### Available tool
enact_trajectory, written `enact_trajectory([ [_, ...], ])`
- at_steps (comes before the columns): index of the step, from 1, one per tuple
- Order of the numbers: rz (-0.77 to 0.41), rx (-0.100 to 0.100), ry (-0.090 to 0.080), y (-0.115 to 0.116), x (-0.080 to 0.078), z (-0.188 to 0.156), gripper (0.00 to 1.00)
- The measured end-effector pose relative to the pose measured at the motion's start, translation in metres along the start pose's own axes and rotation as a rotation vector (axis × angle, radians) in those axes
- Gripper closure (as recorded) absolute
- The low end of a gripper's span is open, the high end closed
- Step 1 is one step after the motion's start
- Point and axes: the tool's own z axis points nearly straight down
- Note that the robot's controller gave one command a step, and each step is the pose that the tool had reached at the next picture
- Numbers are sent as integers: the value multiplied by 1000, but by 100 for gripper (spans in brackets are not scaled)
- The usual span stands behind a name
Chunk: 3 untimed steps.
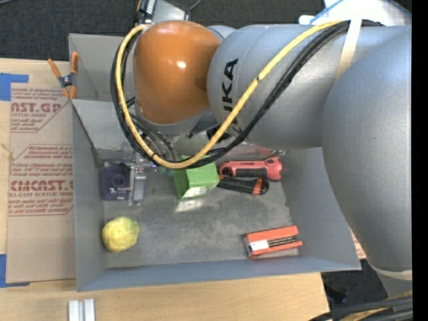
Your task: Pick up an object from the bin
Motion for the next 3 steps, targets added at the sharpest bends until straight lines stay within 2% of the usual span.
enact_trajectory([
  [1,3,-2,-7,-2,-2,-5,0],
  [2,250,-4,-6,-6,-7,127,0],
  [3,64,-6,-16,-2,-5,65,0],
])
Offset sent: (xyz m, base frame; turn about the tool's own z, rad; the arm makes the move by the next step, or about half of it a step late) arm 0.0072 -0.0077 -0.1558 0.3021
